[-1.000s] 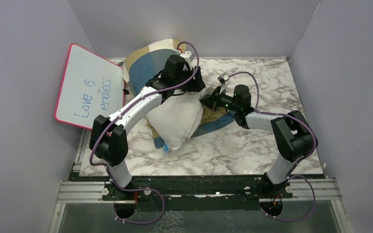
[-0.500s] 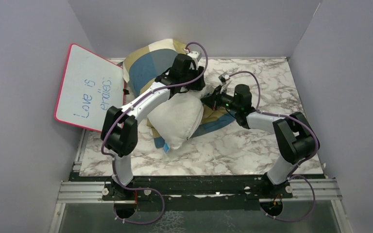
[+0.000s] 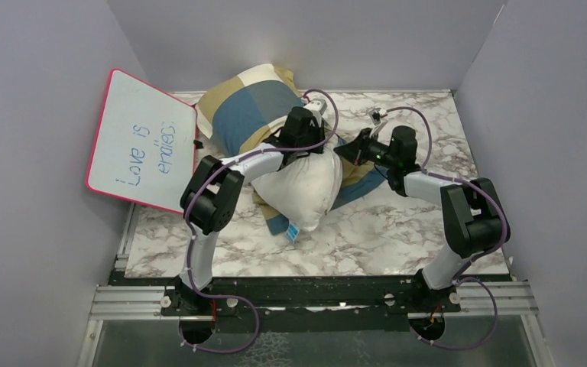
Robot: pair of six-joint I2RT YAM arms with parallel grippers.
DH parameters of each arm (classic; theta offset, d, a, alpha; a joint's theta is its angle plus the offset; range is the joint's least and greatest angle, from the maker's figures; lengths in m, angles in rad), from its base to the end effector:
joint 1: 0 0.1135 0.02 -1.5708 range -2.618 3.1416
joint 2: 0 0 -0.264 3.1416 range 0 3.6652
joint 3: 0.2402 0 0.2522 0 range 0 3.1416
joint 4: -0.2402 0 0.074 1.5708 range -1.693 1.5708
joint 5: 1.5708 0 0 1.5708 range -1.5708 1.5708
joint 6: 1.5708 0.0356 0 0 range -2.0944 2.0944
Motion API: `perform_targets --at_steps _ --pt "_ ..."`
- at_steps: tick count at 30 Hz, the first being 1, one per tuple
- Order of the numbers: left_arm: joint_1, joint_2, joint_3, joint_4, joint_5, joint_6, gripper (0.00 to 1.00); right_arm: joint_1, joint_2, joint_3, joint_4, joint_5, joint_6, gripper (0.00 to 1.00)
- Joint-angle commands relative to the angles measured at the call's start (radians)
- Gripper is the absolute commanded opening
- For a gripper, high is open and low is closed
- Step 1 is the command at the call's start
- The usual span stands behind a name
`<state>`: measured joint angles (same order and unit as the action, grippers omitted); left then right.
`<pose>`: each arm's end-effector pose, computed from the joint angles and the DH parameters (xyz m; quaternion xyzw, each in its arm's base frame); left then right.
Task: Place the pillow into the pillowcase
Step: Stuff the pillow into the pillowcase.
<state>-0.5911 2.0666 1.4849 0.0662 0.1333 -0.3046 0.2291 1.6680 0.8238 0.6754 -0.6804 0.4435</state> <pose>0.3945 -0.2705 0.2074 0.1563 0.8485 -0.2694 0.4279 0.3391 0.1021 0.2159 -0.1369 0.7393 0.4414 0.4898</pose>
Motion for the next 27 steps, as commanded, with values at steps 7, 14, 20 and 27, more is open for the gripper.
perform_targets --at_steps 7,14,20,27 --pt "-0.072 0.244 -0.056 -0.151 -0.054 -0.026 0.15 -0.01 -0.064 0.182 0.465 -0.163 -0.064 0.0" --pt "-0.131 0.317 -0.036 -0.141 -0.179 -0.01 0.14 0.161 -0.096 0.352 0.069 -0.281 -0.472 0.0" --pt "-0.117 0.339 0.007 -0.109 -0.107 -0.091 0.15 0.208 -0.144 0.3 -0.077 -0.384 -0.597 0.0" --pt "-0.077 0.157 -0.038 -0.047 0.051 -0.17 0.2 0.208 -0.183 0.0 -0.041 -0.141 -0.636 0.0"
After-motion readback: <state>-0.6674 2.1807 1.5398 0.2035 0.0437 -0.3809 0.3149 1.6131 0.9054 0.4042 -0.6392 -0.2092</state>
